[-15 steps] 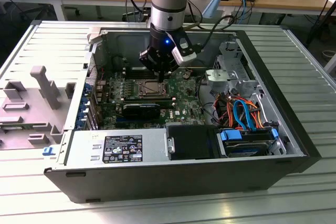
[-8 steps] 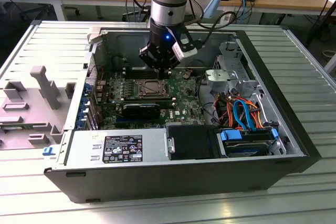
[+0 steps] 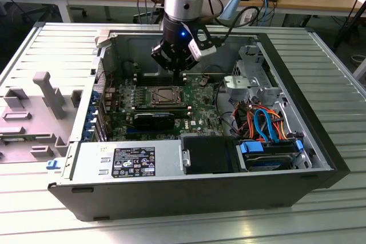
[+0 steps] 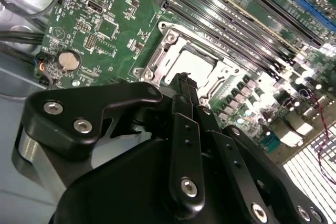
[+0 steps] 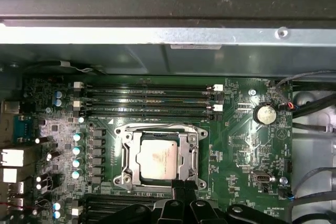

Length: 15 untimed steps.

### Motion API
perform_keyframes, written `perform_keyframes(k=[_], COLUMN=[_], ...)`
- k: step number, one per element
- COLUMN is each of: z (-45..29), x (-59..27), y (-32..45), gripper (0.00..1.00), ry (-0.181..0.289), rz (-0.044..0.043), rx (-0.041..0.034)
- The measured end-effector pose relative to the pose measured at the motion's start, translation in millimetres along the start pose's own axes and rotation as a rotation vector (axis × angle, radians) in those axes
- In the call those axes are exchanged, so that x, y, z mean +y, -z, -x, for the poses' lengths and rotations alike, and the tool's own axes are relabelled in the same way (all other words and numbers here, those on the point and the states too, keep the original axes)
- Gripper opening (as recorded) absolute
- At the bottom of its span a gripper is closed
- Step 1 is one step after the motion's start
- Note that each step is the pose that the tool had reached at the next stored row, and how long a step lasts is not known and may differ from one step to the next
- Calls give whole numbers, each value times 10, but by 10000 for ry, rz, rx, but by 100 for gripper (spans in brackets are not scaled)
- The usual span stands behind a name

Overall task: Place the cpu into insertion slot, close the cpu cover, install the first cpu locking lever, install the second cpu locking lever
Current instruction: 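Install the first cpu locking lever, then install the second cpu locking lever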

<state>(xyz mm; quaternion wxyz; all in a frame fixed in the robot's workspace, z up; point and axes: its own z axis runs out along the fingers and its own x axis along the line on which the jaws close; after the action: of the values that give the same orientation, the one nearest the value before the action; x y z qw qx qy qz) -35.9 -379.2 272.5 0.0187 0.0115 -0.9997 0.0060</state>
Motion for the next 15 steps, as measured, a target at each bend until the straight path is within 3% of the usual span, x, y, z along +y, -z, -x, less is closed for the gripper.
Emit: perform_keyframes(k=[15], z=[-1], x=[0], y=[31], gripper=[11], ry=[0], rz=[2], rx=[0])
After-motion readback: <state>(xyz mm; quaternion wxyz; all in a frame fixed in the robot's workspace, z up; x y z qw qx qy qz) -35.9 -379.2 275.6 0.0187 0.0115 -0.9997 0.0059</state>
